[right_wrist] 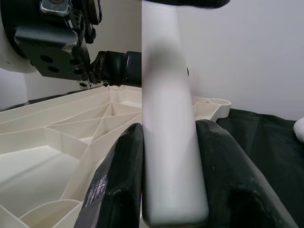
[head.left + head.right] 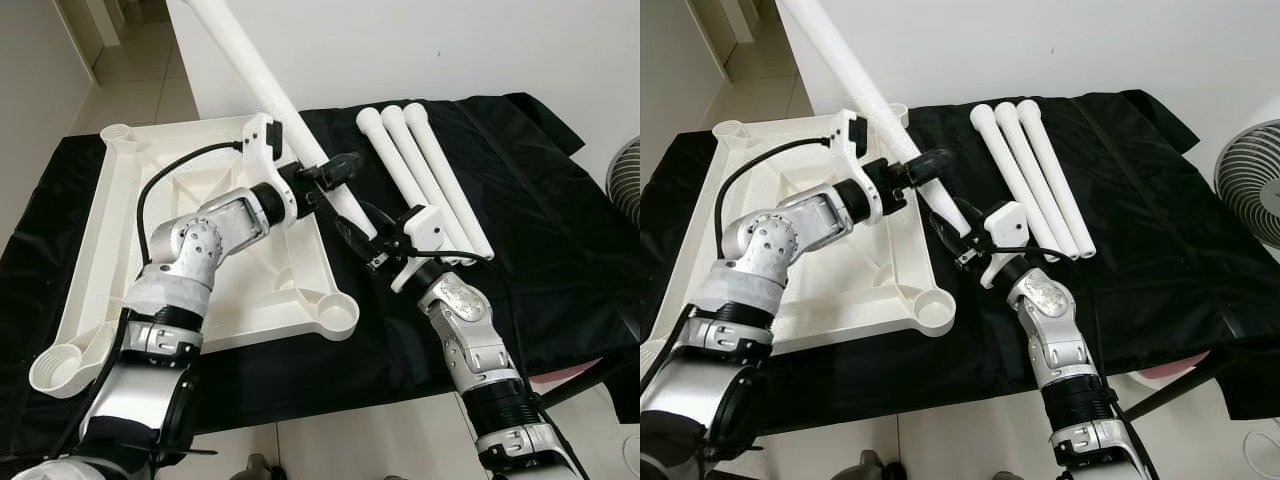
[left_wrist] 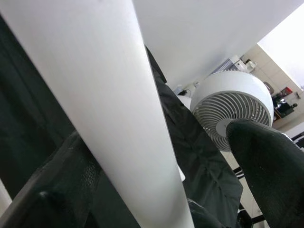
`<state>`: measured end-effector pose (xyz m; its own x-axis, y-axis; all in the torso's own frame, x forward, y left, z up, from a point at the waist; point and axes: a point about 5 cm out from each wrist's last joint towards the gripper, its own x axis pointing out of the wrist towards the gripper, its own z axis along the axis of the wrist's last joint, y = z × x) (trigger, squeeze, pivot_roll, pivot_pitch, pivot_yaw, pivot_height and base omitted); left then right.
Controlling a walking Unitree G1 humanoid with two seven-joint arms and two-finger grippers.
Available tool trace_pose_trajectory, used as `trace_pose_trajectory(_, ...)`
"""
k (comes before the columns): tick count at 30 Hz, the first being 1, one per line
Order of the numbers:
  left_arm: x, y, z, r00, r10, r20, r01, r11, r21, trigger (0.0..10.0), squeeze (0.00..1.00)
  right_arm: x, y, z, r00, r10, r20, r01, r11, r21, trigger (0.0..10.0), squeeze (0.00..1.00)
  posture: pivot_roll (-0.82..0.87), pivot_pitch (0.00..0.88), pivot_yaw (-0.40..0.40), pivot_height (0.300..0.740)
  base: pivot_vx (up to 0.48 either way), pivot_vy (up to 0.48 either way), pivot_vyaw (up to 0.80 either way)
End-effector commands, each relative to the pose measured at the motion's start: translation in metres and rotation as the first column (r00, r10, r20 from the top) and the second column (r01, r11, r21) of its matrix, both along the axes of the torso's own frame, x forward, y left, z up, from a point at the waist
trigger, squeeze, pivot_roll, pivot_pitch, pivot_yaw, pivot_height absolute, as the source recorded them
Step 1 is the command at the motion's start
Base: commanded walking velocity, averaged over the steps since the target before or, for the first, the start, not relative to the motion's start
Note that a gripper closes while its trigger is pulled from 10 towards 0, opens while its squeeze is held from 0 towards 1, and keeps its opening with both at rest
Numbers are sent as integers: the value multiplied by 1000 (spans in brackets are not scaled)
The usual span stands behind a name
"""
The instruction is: Building children table
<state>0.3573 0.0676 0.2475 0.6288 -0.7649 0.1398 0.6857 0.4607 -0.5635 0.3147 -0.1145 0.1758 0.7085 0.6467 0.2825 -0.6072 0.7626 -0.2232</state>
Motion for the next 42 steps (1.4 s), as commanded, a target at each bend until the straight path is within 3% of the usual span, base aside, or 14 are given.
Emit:
trace_pose_trajectory(1,-8,-6,5,978,-191,88,198,978,-73,3294,0,0,2,5,999,5,34,-5,1000,1,10000,0,-102,59,105,740,0,0,0)
trace_pose_trajectory(3,-8,-6,5,978,-191,88,198,978,-73,3294,0,0,2,5,999,5,34,-5,1000,1,10000,0,-102,59,105,740,0,0,0)
trace_pose_trajectory(4,-5,-4,7,983,-159,92,166,983,-82,0,0,0,1,4,999,2,33,-2,1000,-1,10000,0,-102,60,105,740,0,0,0)
trace_pose_trajectory(8,4,2,12,990,-107,91,116,988,-97,0,0,-1,0,2,999,-1,32,2,1000,-6,10000,0,-104,58,106,740,0,0,0)
trace_pose_trajectory(22,10,5,18,996,-69,64,78,986,-146,0,0,-3,-1,-1,1000,9,14,-8,1000,-14,10000,0,-111,54,109,740,0,0,0)
trace_pose_trajectory(23,11,6,18,996,-64,56,72,986,-152,0,0,-4,-1,-2,1000,25,6,-25,1000,-3,10000,1000,-111,58,109,740,0,0,0)
trace_pose_trajectory(24,11,6,18,997,-64,43,70,987,-148,10000,0,-4,-2,-2,1000,16,6,-16,1000,-1,10000,1000,-111,61,107,740,0,0,0)
trace_pose_trajectory(34,11,14,26,995,-92,26,94,992,-81,10000,0,-1,-15,4,999,-32,32,32,999,-1,10000,1000,-107,68,104,740,0,0,0)
trace_pose_trajectory(37,9,22,20,991,-107,78,103,993,52,10000,0,1,-23,7,997,-69,46,70,997,-23,10000,1000,-107,68,104,740,0,0,0)
trace_pose_trajectory(40,12,28,16,993,-71,93,62,994,91,10000,0,1,-25,7,996,-66,51,68,997,-35,10000,1000,-106,70,103,740,0,0,0)
trace_pose_trajectory(41,14,32,12,991,-49,125,30,988,151,10000,0,0,-25,7,997,-60,45,61,998,-31,10000,0,-106,70,103,740,0,0,0)
trace_pose_trajectory(42,14,32,12,991,-49,125,30,988,151,10000,0,0,-25,7,997,-60,45,61,998,-31,10000,0,-106,70,103,740,0,0,0)
